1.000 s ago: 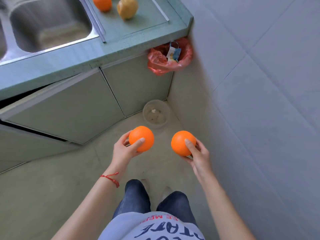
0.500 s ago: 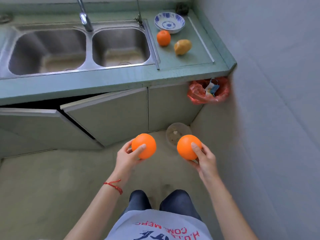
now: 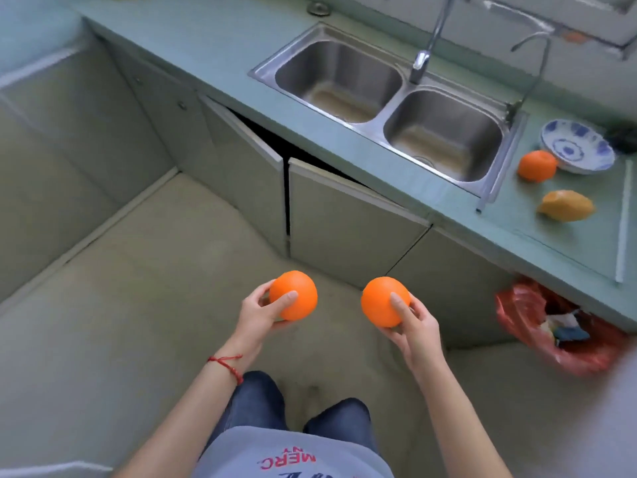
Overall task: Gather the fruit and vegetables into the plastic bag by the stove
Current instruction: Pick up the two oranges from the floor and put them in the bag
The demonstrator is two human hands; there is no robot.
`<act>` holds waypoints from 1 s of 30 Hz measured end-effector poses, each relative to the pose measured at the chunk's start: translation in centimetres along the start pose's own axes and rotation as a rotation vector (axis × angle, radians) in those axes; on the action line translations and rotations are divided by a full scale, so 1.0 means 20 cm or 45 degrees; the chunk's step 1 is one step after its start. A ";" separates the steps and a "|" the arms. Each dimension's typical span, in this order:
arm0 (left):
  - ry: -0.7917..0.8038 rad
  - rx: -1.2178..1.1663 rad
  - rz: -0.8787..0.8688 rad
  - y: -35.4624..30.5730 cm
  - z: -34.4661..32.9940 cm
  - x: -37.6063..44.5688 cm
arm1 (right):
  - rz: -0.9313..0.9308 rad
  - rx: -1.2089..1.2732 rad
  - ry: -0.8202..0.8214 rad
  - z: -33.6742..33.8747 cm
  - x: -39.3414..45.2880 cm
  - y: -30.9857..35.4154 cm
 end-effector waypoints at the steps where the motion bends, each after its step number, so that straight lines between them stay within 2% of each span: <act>1: -0.054 -0.044 -0.003 0.02 0.04 -0.03 | -0.018 -0.047 0.057 -0.03 0.01 0.00; 7: -0.355 -0.252 -0.017 0.17 0.33 -0.22 | -0.117 -0.281 0.343 -0.31 0.00 -0.08; 14: -0.670 -0.519 -0.018 0.33 0.72 -0.48 | -0.211 -0.559 0.698 -0.74 -0.16 -0.37; 23: -1.055 -0.841 0.004 0.66 1.25 -0.93 | -0.339 -0.869 1.081 -1.23 -0.65 -0.96; 30: -1.269 -1.061 0.012 0.97 1.53 -1.31 | -0.416 -1.057 1.346 -1.44 -1.04 -1.33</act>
Point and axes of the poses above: each hand's wrist, its own x-axis towards the middle knuckle, its own z-axis out of the back of the hand, y = z × x, the point moved 2 cm from there along x, towards the middle knuckle, and after that the axes turned 11 degrees about x, right-handed, at the moved point
